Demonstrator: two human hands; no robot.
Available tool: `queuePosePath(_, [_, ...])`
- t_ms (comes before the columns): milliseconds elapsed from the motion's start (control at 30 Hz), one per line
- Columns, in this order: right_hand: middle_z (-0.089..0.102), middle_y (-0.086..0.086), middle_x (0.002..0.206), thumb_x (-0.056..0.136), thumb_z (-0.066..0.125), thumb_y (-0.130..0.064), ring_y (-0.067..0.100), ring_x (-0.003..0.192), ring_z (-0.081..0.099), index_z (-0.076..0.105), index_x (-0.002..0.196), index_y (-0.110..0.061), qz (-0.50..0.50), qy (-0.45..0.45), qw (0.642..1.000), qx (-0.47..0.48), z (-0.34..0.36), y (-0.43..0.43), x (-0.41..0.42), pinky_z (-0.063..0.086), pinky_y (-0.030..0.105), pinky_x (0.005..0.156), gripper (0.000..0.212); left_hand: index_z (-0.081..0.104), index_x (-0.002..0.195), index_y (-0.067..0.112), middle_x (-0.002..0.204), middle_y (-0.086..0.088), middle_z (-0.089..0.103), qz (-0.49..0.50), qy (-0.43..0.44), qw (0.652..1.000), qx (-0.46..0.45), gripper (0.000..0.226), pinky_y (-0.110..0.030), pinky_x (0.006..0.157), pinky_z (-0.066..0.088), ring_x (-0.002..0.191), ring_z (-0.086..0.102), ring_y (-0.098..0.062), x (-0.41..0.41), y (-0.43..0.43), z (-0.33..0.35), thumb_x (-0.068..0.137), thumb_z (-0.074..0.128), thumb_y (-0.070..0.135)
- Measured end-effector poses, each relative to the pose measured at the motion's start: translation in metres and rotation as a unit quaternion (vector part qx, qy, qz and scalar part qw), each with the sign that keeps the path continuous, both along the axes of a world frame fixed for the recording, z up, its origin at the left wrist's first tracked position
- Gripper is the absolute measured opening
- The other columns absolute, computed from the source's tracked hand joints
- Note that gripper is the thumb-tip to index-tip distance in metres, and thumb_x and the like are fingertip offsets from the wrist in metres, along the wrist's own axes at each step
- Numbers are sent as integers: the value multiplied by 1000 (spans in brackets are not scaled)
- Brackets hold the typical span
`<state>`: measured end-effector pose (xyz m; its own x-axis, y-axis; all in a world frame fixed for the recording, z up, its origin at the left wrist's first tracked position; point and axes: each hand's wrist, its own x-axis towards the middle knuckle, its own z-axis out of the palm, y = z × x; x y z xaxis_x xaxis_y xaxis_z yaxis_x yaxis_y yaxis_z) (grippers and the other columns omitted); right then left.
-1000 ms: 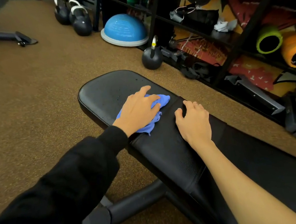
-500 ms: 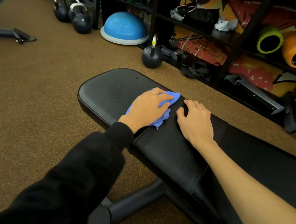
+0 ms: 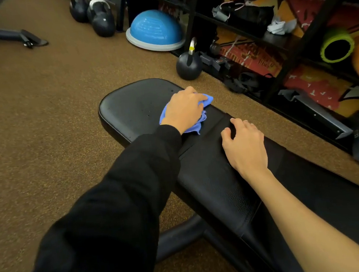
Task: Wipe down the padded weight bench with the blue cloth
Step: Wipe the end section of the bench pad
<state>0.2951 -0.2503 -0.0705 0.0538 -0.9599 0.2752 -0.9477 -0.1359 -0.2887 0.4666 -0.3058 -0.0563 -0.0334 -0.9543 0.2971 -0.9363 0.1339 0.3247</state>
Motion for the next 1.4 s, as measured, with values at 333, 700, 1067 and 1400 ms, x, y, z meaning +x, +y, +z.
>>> queuePosePath(333, [56,12,126,94,36,-35,30,125,44,51,128,-14,4,-7,1000,-3,-1,0,0,30,45,109,43,57,131,33,134,5,50,-151,30,988,-19,33,-27,82,45,109,56,-15,25,63,-3,99,45,31])
queuePosePath(700, [52,13,134,94,35,-36,30,131,39,49,132,-15,-2,-1,1000,7,-1,1,-1,26,44,112,46,56,131,30,133,-3,50,-9,17,1000,21,36,-31,84,41,112,54,-24,12,-14,0,100,38,29])
queuePosePath(1067, [51,13,135,94,36,-35,30,132,39,48,133,-15,-3,4,1000,12,1,2,0,26,45,112,45,56,131,34,131,5,52,-152,35,988,-13,34,-24,81,41,109,55,-15,22,38,-8,99,44,33])
queuePosePath(1400, [50,11,136,94,35,-36,29,132,38,47,133,-16,-3,0,1000,16,0,1,0,25,44,112,46,56,130,20,127,-11,51,43,-29,999,11,36,-37,92,40,110,54,-30,9,-41,-2,100,37,25])
